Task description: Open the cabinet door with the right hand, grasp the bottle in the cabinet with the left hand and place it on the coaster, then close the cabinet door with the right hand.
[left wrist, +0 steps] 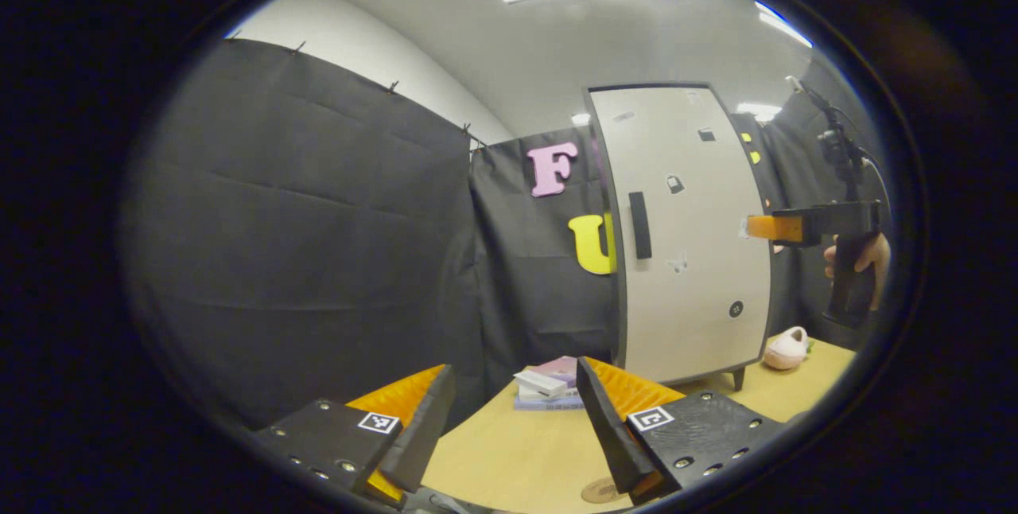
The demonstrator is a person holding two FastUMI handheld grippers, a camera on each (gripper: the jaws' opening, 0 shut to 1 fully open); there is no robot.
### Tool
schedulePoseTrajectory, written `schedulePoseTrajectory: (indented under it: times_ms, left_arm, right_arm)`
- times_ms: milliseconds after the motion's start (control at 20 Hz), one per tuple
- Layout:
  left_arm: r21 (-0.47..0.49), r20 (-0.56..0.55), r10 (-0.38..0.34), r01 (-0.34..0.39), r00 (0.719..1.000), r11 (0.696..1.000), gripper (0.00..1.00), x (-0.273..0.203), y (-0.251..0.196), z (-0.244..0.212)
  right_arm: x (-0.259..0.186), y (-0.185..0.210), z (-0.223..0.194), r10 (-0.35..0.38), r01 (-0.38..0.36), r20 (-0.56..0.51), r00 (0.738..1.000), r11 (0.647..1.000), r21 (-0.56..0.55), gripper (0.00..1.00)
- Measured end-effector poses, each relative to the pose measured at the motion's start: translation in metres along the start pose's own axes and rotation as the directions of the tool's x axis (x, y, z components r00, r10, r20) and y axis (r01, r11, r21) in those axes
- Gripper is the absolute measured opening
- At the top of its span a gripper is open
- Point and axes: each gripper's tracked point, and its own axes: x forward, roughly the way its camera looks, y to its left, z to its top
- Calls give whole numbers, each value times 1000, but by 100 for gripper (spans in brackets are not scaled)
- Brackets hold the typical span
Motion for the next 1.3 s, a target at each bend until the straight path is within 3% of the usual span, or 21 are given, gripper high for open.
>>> schedulePoseTrajectory:
  times_ms: [250, 300, 400, 450, 500, 900, 1200, 1250, 1300]
  left_arm:
    - [4, -8, 48, -47, 999, 999, 88, 0, 36, -5]
    - [4, -9, 58, -58, 998, 998, 93, 1, 42, -8]
    - [0, -13, 73, -73, 997, 997, 88, 2, 53, -10]
    - [-1, -15, 79, -79, 997, 997, 93, 3, 58, -11]
    - [0, -15, 83, -83, 996, 997, 88, 4, 62, -12]
    - [-1, -26, 123, -123, 992, 992, 88, 10, 91, -21]
    - [1, -39, 152, -152, 988, 988, 88, 11, 103, -30]
    - [4, -39, 156, -156, 987, 988, 93, 10, 105, -29]
    - [5, -39, 160, -160, 986, 987, 88, 10, 106, -30]
  right_arm:
    - [43, 33, 12, 38, -39, 14, 999, 999, 32, 94]
    - [51, 38, 14, 41, -41, 19, 999, 999, 35, 94]
    - [67, 49, 16, 48, -49, 11, 999, 998, 32, 94]
    - [75, 55, 15, 54, -54, 6, 999, 998, 32, 94]
    - [83, 61, 15, 59, -59, 0, 998, 998, 33, 94]
    - [141, 92, 5, 70, -68, -46, 996, 996, 50, 91]
    - [180, 110, -11, 76, -68, -130, 989, 995, 66, 81]
    - [184, 113, -10, 77, -68, -132, 988, 995, 72, 78]
    - [187, 115, -8, 78, -69, -128, 989, 995, 76, 74]
